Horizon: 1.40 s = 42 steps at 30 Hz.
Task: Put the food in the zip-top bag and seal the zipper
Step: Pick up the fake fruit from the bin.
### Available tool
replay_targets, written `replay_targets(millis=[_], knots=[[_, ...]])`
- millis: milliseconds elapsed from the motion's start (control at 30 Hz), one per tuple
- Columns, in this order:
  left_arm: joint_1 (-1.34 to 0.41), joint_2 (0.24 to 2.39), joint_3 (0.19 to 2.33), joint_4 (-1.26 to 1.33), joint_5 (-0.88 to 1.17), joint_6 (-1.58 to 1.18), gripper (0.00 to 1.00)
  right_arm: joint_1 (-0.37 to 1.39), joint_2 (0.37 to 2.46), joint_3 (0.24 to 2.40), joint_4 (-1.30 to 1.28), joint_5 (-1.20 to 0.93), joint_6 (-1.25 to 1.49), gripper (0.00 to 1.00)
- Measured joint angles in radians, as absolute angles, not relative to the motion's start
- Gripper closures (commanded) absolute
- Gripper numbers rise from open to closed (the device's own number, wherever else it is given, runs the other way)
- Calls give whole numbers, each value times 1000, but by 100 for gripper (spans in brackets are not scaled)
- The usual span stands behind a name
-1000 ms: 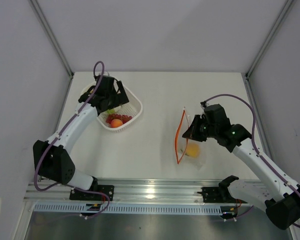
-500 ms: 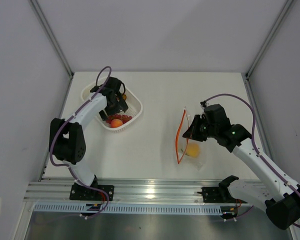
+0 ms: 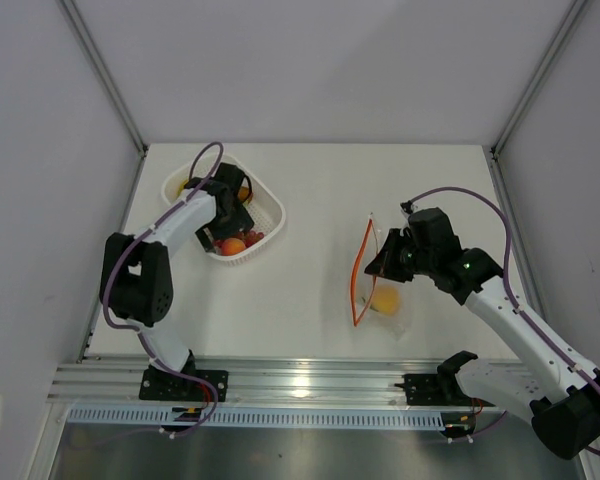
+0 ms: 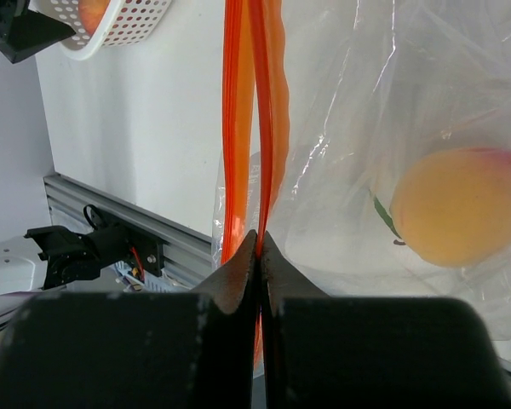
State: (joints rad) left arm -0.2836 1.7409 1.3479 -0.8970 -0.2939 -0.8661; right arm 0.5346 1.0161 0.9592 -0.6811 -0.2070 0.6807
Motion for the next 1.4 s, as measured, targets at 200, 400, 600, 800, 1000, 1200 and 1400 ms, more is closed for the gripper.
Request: replay_targets(millis=[200, 400, 600, 800, 1000, 1200, 1400], knots=[[-284, 1772, 1345, -888, -292, -882, 10, 535, 1016, 959, -679, -207, 681, 100], [-284, 1790, 1317, -865, -292, -891, 22, 535, 1016, 957, -676, -207, 683, 100], [-284, 1808, 1304, -850, -284, -891, 34, 535, 1016, 953, -675, -207, 688, 100], [-286, 1803, 1290, -828, -276, -880, 65, 535, 1016, 953, -675, -207, 688, 100], [-290, 1748, 1269, -804, -257, -850, 98, 537, 1016, 953, -676, -207, 688, 100], [-308, 1605, 1249, -795, -255, -818, 99, 537, 1037, 974, -705, -199, 681, 100], [-360, 1399, 1235, -770, -229, -746, 99, 537, 1050, 1002, -730, -182, 677, 100]])
